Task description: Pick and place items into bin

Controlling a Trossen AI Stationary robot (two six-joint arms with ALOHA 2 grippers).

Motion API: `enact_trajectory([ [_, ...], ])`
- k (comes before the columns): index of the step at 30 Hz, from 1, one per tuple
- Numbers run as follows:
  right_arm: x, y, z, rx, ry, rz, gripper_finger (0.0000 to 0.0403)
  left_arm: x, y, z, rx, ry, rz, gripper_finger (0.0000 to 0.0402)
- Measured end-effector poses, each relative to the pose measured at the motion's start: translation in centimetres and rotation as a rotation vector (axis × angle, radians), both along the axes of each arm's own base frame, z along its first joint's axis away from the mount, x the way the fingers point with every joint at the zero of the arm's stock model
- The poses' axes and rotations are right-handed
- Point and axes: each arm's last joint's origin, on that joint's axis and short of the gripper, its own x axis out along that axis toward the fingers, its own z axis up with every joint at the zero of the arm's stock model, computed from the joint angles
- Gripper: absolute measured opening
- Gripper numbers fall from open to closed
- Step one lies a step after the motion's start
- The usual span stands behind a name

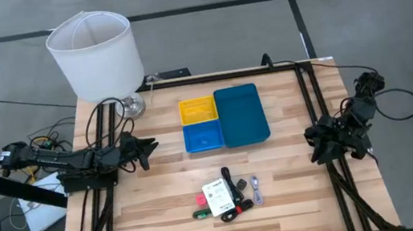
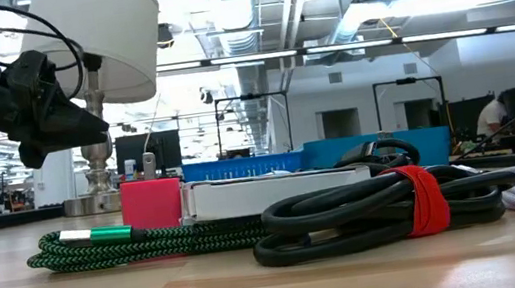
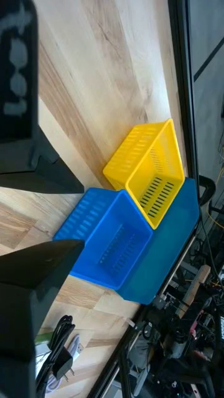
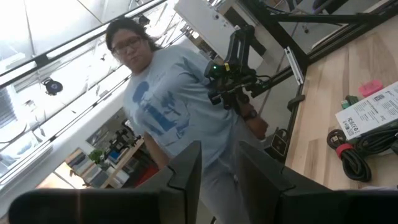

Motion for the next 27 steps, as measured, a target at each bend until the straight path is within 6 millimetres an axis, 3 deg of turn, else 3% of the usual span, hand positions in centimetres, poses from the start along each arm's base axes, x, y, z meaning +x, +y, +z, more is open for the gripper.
enact_trajectory([
  [15, 0.00, 0.00, 0.00, -0.004, -0.003, -0.001, 0.0091, 0.00, 0.00, 0.00, 0.000, 0.000, 0.000, 0.0116],
  [20, 0.00, 0.00, 0.00, -0.134, -0.109, -0.011, 0.0091, 0.00, 0.00, 0.00, 0.000, 0.000, 0.000, 0.0116],
  [27, 0.07, -0.10, 0.02, -0.155, -0.124, -0.051, 0.0091, 0.00, 0.00, -0.01, 0.000, 0.000, 0.000, 0.0116],
])
